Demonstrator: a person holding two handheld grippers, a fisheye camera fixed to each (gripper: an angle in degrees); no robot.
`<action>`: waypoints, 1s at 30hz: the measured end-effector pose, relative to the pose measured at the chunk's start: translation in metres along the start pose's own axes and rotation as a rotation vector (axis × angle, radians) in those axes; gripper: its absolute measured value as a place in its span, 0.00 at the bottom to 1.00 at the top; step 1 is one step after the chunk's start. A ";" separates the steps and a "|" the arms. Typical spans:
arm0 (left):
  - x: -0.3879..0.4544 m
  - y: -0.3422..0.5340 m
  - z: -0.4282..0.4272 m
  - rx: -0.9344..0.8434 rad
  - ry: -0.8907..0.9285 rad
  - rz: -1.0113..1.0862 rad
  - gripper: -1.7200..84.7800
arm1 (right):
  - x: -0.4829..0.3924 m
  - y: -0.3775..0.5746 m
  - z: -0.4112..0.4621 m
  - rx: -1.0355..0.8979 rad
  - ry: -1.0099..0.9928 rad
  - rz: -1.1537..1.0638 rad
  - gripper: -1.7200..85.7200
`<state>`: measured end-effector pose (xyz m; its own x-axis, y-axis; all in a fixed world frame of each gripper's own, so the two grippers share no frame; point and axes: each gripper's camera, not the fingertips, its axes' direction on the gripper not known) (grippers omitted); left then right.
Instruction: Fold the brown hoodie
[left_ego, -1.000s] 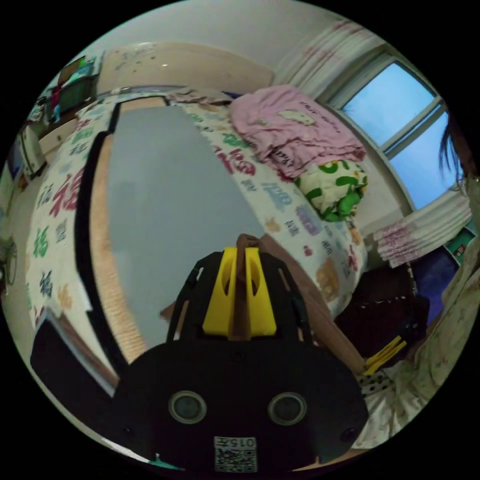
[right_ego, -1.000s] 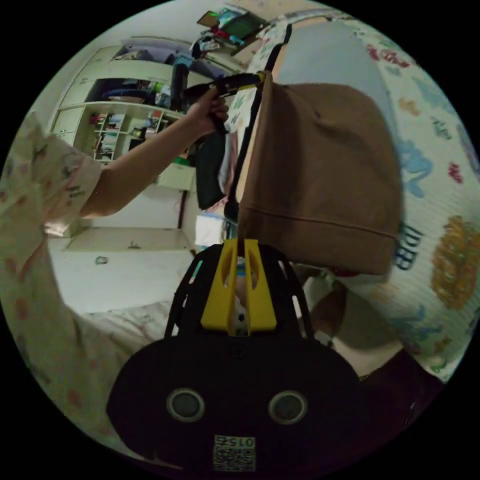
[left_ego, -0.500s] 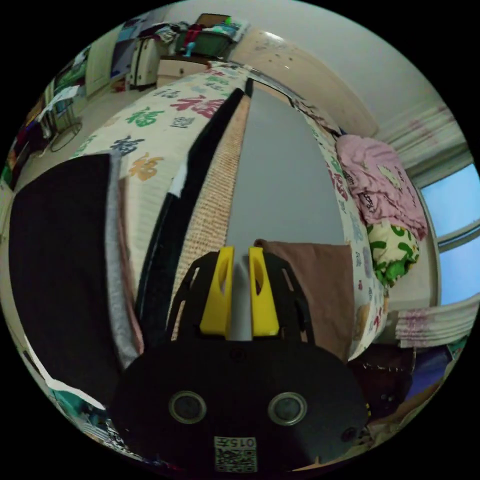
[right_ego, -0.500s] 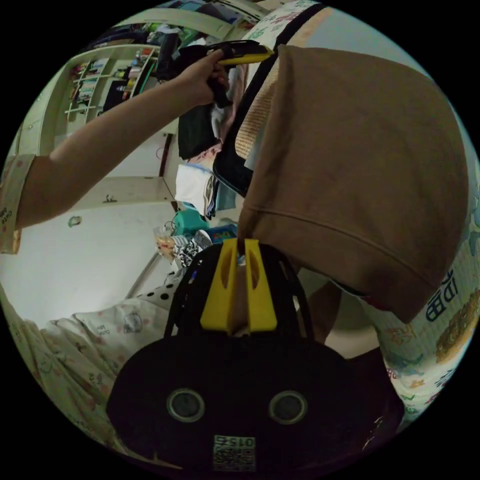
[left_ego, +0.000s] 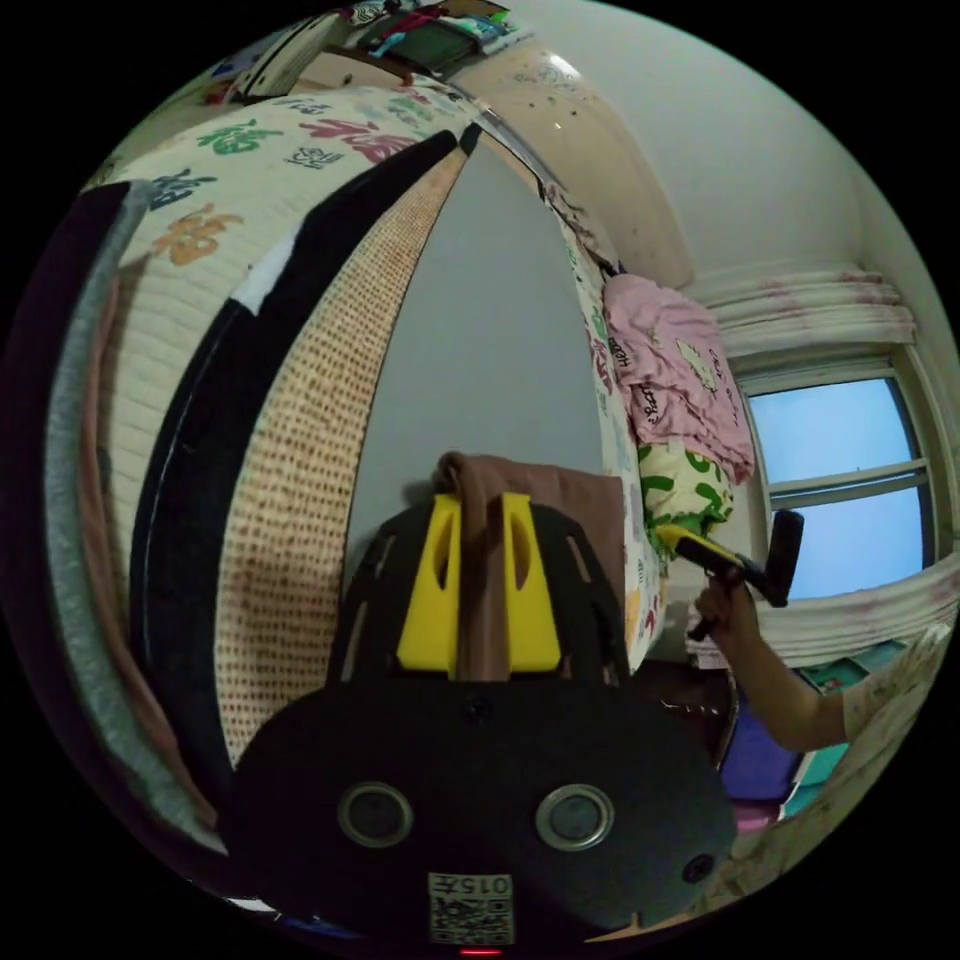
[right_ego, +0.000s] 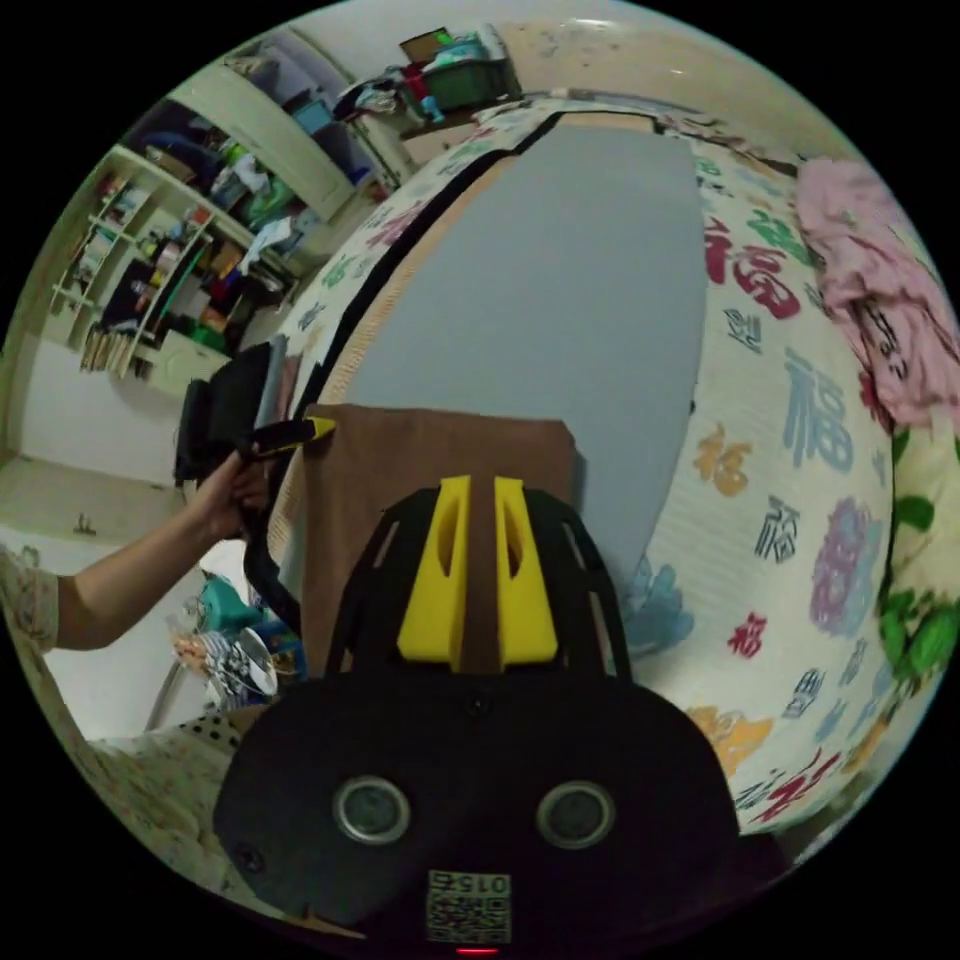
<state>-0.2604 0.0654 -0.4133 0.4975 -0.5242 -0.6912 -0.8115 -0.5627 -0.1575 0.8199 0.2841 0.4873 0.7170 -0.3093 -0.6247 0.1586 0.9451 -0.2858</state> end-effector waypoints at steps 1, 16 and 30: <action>0.001 0.001 0.006 -0.002 -0.008 0.005 0.08 | 0.002 -0.017 0.022 -0.054 0.039 -0.054 0.04; 0.006 0.057 0.091 -0.046 -0.103 0.028 0.13 | 0.178 -0.028 0.129 -0.124 0.113 0.138 0.13; 0.022 0.151 0.177 -0.016 0.091 -0.086 0.16 | 0.357 0.016 0.243 -0.167 -0.166 0.289 0.15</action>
<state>-0.4266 0.0824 -0.5769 0.5917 -0.5290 -0.6083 -0.7600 -0.6177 -0.2021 1.2439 0.2144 0.4362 0.8182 0.0024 -0.5749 -0.1696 0.9565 -0.2374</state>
